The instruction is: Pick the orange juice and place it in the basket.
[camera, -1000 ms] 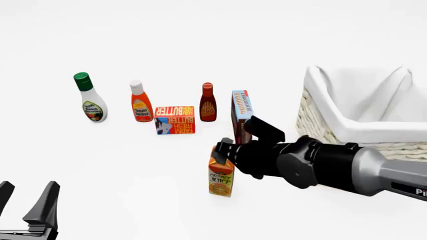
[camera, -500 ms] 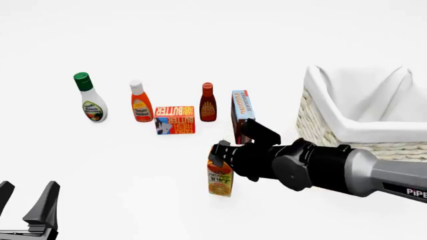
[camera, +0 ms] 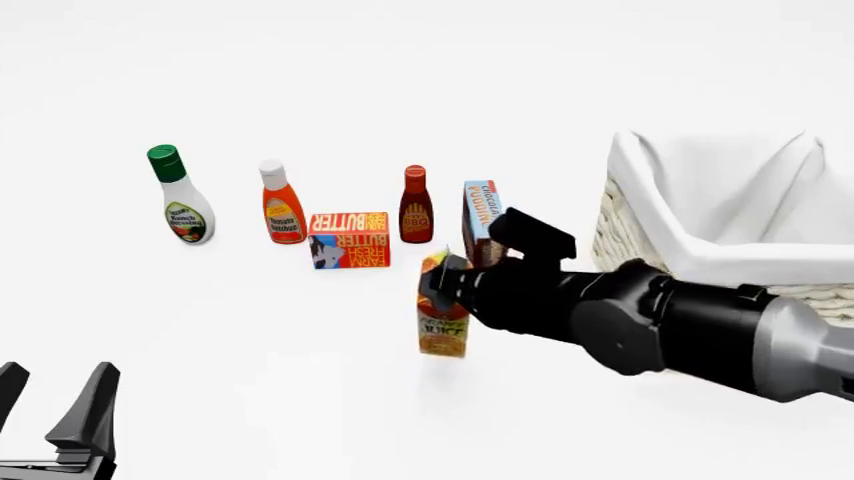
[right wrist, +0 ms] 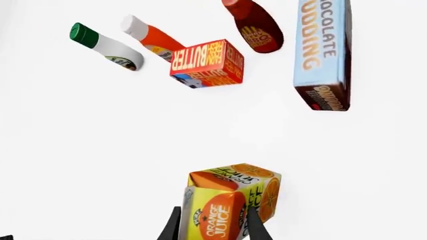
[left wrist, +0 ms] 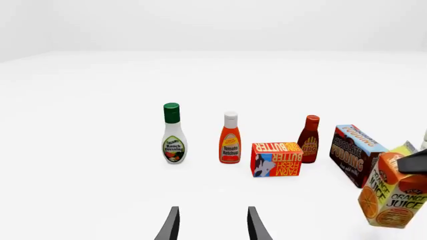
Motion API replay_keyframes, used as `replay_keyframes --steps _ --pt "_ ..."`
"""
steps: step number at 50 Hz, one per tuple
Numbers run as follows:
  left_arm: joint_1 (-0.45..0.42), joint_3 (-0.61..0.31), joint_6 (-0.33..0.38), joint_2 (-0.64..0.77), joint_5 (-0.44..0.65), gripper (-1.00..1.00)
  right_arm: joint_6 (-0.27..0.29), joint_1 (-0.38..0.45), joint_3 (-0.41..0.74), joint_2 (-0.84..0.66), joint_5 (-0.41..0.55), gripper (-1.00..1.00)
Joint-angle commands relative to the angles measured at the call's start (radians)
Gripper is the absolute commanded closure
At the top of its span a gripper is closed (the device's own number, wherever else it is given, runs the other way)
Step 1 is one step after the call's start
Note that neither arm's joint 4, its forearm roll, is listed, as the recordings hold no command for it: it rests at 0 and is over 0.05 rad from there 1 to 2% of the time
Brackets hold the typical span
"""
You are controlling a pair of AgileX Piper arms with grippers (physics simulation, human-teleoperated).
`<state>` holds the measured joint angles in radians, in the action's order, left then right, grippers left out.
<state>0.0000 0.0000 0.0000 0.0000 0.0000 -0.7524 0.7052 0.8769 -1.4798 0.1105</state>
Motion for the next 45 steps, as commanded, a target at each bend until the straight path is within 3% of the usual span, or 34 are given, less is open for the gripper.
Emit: replay_keyframes --steps 1,30,45 --pt "0.0 0.0 0.0 0.0 0.0 -1.0 0.019 -0.001 0.004 0.089 -0.01 1.0" --pt "0.0 0.0 0.0 0.0 0.0 -1.0 0.148 -0.043 0.051 0.31 0.073 1.0" --pt "0.0 0.0 0.0 0.0 0.0 -1.0 0.259 -0.088 0.17 0.373 0.181 1.0"
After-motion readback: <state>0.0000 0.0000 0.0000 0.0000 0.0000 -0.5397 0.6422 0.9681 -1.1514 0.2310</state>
